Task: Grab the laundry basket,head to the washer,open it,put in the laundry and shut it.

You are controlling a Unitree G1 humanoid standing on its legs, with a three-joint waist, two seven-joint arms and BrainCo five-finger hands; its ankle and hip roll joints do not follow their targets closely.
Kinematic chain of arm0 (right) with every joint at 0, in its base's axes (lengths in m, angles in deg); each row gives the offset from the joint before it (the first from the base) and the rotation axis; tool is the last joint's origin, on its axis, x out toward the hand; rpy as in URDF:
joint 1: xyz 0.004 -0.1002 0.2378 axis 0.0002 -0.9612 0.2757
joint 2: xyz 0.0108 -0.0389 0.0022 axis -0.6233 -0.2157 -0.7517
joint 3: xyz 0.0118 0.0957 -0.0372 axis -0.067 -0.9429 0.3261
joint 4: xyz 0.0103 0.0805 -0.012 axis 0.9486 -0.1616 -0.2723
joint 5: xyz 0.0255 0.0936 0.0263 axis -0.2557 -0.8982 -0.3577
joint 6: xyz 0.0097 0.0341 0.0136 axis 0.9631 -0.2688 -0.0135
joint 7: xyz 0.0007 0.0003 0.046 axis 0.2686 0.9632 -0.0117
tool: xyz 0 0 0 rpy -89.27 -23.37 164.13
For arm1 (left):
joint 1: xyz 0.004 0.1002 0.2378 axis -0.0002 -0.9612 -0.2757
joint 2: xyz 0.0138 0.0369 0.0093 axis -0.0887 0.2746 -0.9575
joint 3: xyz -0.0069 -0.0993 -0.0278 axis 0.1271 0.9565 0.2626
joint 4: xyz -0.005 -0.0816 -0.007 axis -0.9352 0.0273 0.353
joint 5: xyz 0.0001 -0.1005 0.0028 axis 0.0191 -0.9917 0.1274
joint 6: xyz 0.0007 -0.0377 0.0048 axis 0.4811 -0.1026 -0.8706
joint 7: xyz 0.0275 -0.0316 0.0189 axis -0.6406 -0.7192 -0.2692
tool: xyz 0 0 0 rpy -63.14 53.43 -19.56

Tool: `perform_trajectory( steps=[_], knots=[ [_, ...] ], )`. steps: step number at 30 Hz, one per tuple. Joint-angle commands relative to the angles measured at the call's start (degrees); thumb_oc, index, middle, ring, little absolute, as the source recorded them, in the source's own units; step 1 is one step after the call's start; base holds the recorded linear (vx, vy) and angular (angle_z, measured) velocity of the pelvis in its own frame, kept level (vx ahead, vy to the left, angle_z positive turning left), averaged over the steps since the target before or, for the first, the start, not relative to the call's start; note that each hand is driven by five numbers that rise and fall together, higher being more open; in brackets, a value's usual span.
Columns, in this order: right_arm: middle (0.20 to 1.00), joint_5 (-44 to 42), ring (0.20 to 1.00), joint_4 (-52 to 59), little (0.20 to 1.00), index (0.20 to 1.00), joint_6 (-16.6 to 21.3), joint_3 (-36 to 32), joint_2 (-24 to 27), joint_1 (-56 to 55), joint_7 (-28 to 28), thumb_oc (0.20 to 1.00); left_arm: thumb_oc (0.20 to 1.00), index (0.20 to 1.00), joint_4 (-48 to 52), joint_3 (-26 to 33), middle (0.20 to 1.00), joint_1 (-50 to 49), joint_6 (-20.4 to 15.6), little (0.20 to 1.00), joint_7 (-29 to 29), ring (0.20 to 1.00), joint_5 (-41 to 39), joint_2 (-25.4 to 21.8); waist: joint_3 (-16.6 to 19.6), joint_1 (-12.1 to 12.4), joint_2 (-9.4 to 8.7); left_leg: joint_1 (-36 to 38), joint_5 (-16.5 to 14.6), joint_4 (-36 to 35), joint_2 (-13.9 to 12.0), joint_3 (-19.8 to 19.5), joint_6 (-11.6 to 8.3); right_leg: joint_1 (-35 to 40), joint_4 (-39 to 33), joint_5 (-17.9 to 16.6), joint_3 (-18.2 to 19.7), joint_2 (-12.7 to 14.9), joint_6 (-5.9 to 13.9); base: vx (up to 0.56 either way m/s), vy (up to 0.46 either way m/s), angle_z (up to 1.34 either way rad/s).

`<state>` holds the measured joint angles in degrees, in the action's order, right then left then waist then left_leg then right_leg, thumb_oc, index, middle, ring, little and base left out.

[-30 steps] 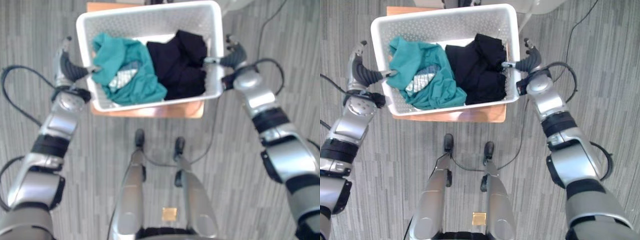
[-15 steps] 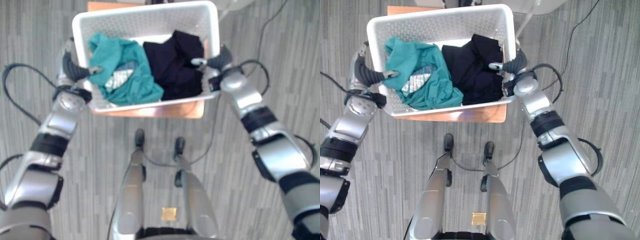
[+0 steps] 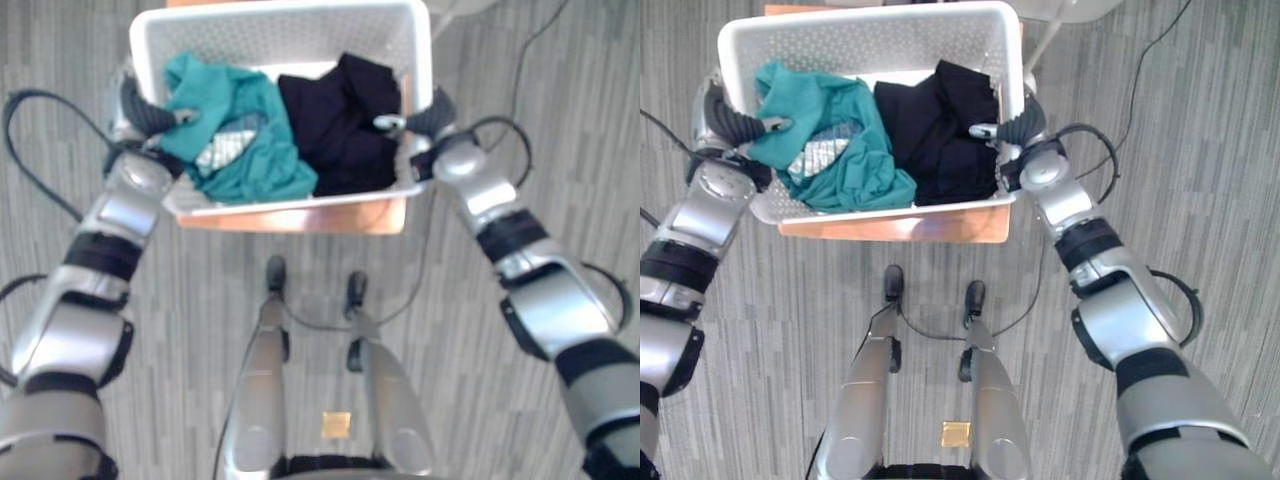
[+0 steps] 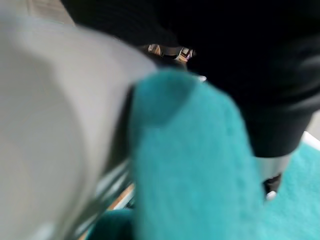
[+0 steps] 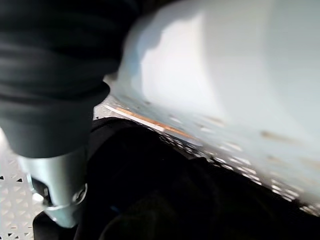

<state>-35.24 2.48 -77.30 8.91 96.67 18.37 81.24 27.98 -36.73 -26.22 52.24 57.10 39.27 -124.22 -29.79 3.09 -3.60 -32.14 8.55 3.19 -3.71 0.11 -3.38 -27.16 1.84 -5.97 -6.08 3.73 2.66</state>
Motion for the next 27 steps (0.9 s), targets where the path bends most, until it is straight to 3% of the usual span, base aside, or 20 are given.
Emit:
perform_trajectory(
  steps=[1, 2, 3, 4, 15, 27],
  knots=[
    [0.906, -0.3, 0.906, 1.0, 0.906, 0.906, 1.1, 2.0, -0.7, 1.3, -1.5, 0.906, 0.824, 0.824, 0.6, -2.2, 0.824, 4.3, -2.5, 0.824, -0.2, 0.824, 3.0, -0.2, 0.0, 0.8, -1.18, -1.8, -9.8, 7.1, -1.1, 0.5, 0.45, 1.0, 3.5, 3.5, -4.3, 5.5, 3.31, 0.0, 0.0, 0.0],
    [0.548, -0.2, 0.548, 0.9, 0.548, 0.548, 1.1, 1.9, -0.2, 1.0, -1.5, 0.548, 0.495, 0.495, 0.5, -2.1, 0.495, 4.2, -2.5, 0.495, -0.2, 0.495, 2.8, -0.4, 0.1, 0.7, -1.25, -1.8, -9.8, 7.1, -1.1, 0.6, 0.45, 1.0, 3.5, 3.4, -4.3, 5.4, 3.3, 0.0, 0.0, 0.0],
    [0.36, -0.2, 0.36, 0.9, 0.36, 0.36, 1.1, 2.0, 0.0, 0.9, -1.6, 0.36, 0.219, 0.219, 0.4, -2.1, 0.219, 4.2, -2.6, 0.219, -0.2, 0.219, 2.7, -0.3, 0.1, 0.7, -1.27, -1.8, -9.8, 7.1, -1.1, 0.6, 0.45, 1.0, 3.5, 3.4, -4.3, 5.4, 3.29, 0.0, 0.0, 0.0],
    [0.2, 0.0, 0.2, 1.0, 0.2, 0.2, 1.1, 2.0, 0.3, 0.7, -1.6, 0.2, 0.2, 0.2, 0.1, -2.1, 0.2, 4.2, -2.6, 0.2, -0.2, 0.2, 2.5, -0.2, 0.1, 0.6, -1.32, -1.8, -9.8, 7.0, -1.1, 0.6, 0.45, 1.0, 3.5, 3.4, -4.3, 5.4, 3.28, 0.0, 0.0, 0.0],
    [0.2, 2.9, 0.2, 9.5, 0.2, 0.2, 2.6, -0.8, 5.1, -4.9, -1.2, 0.2, 0.2, 0.2, 1.6, -0.5, 0.2, 2.4, -3.2, 0.2, -0.9, 0.2, 4.0, -1.4, 0.6, -0.2, -1.77, -1.5, -10.1, 7.0, -1.2, 0.4, 0.52, 1.5, 3.4, 3.6, -4.5, 5.4, 3.32, 0.0, 0.0, 0.0],
    [0.2, 7.4, 0.2, 23.9, 0.2, 0.2, 4.9, -8.3, 10.4, -16.3, -1.8, 0.2, 0.2, 0.2, 6.6, 2.3, 0.2, -3.0, -4.3, 0.2, 0.5, 0.2, 9.2, -3.8, 3.0, -0.7, -1.81, 1.8, -11.5, 7.1, -1.6, 0.3, 0.64, 3.9, 3.8, 4.9, -3.7, 5.1, 3.49, 0.0, 0.0, 0.0]
  ],
)
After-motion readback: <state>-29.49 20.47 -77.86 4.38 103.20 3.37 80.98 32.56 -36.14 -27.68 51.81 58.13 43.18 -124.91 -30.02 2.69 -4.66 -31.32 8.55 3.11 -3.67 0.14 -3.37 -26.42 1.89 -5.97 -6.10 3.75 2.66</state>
